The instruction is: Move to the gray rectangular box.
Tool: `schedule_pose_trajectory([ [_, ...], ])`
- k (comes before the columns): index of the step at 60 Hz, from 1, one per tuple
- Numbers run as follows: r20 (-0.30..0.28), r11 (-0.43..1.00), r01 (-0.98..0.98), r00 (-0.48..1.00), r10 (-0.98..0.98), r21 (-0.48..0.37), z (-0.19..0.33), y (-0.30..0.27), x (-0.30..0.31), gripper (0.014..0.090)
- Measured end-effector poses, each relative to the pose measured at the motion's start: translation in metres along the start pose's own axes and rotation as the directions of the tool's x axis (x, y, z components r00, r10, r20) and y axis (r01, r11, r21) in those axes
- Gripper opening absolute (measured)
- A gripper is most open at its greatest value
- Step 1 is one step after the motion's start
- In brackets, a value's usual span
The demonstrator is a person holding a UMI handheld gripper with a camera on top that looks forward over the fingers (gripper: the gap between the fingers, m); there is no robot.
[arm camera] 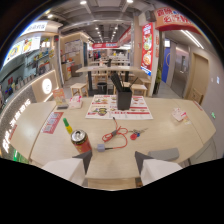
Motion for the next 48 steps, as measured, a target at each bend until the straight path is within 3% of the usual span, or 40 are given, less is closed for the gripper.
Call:
schedule_pose_trajectory([
  [7, -0.012, 1.0, 0.011, 1.0, -0.011, -0.019, 0.008, 0.03, 0.051, 0.0845],
  [11, -0.041, 0.999, 0.013, 0.999, -0.015, -0.045, 0.009, 0.035, 0.055, 0.0843],
  [25, -0.108, 0.995, 0.009, 0.994, -0.02, -0.102, 0.026, 0.068, 0.154, 0.0844],
  [48, -0.039, 0.99, 0.037, 0.998, -0.042, -0.136, 0.108, 0.068, 0.209, 0.0844],
])
